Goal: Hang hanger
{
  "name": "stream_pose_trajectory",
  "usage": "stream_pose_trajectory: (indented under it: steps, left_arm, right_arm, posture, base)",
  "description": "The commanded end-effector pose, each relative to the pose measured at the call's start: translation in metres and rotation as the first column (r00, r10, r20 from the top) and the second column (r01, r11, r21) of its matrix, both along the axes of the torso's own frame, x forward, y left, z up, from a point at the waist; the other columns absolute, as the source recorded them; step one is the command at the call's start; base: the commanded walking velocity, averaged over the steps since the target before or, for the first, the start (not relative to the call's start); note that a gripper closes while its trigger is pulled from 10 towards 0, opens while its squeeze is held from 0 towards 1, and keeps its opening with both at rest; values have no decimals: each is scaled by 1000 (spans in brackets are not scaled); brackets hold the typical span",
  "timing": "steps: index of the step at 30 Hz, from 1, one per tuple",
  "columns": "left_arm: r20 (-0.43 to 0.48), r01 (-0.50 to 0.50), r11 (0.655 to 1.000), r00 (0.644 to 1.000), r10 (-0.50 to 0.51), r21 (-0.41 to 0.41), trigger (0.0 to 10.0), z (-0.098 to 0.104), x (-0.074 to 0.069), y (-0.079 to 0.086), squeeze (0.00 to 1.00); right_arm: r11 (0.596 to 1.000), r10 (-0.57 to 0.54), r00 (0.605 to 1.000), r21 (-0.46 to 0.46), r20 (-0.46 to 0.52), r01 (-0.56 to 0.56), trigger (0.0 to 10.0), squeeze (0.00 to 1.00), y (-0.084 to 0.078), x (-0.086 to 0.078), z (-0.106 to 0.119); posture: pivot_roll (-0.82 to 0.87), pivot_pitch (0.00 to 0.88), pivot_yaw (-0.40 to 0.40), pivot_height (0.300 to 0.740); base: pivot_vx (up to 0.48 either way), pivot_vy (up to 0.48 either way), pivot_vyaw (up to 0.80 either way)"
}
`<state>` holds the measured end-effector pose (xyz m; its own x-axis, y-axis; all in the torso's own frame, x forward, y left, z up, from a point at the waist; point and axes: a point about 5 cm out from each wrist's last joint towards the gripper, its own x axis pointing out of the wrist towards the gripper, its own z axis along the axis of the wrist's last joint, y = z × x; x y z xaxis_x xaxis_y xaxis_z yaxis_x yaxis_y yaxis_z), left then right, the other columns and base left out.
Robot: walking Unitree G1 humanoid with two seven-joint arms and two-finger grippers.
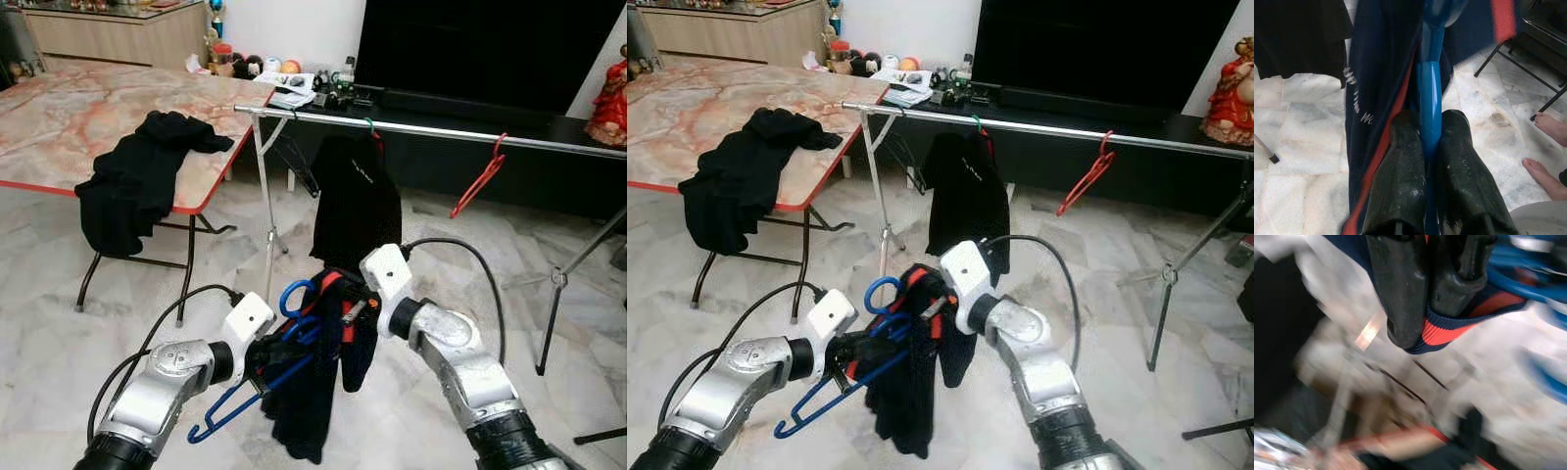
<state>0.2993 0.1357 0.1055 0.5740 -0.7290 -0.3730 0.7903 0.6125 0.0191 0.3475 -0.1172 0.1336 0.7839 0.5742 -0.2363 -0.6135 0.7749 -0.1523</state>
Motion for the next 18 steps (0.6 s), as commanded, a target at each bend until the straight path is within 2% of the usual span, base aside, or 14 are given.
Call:
stream_pose_trajectory:
  steps: [1,4,7,8,15,18]
  left_arm:
    - [10,22,1000,1000,-21,-11,10000,4,-2,0,0]
    - [4,34,999,999,-34,-14,10000,5,-4,1,0]
    - [-2,39,998,999,-39,-41,10000,7,-5,1,0]
    - [-3,52,997,999,-52,-62,10000,9,-6,0,0]
    - [-5,59,996,998,-59,-61,10000,9,-6,-1,0]
    - [2,50,996,999,-50,-76,10000,10,-5,-2,0]
  right_arm:
    - [995,-96,995,-16,17,96,10000,0,-15,7,4]
    - [995,-98,994,-13,39,98,10000,0,-18,8,7]
    - [999,-42,997,8,69,41,10000,0,-13,6,14]
    - [999,1,996,32,94,-4,10000,0,-6,5,19]
    - [993,109,985,38,134,-115,10000,0,8,1,24]
    - [965,242,956,66,166,-256,10000,0,21,-11,32]
  posture:
    - [107,9,-90,740]
    - [109,10,-91,740]
    - [109,9,-90,740]
    - [108,7,-90,740]
    - [112,4,-91,740]
    - [110,3,-90,740]
  base:
    - [0,0,0]
    - [0,0,0]
    - [0,0,0]
    - [0,0,0]
    - [0,0,0]
    - [0,0,0]
